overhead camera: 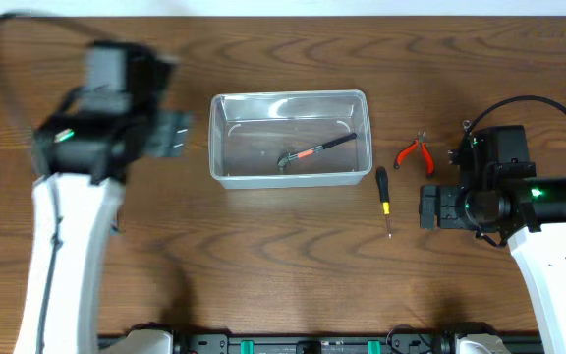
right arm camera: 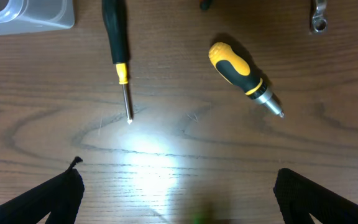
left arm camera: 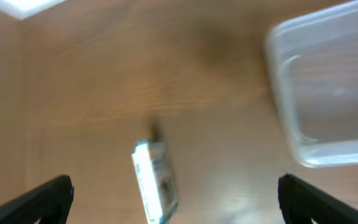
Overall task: Pack container
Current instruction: 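Move the left gripper to the blue box and grasp it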
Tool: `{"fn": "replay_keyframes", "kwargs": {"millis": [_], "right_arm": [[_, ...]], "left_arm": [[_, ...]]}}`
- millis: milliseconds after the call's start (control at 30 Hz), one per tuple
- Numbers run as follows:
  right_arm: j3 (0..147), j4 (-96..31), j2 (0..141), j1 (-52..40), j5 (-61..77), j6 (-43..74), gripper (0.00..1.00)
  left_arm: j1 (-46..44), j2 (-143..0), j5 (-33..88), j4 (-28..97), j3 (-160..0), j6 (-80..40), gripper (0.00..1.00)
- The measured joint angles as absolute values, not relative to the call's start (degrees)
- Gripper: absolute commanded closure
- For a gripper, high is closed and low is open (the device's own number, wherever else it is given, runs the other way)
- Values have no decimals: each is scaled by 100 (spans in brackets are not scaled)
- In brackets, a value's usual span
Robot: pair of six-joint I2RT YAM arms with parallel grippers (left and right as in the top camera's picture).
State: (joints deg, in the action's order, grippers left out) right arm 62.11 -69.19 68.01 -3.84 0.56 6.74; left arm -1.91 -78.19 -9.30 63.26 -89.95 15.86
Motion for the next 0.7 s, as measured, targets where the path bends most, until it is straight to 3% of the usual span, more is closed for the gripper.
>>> {"fn": "replay_keyframes", "kwargs": {"millis": [333,700], "right_arm": [[6211,-6919,6801,-381,56,628,1],[6211,-6921,6801,-384,56,626,1]], "left_arm": [[1852,-8226,-8,6534,-8910,1201,2],[2217,-10036,460,6407,-8667,1205,2]]}}
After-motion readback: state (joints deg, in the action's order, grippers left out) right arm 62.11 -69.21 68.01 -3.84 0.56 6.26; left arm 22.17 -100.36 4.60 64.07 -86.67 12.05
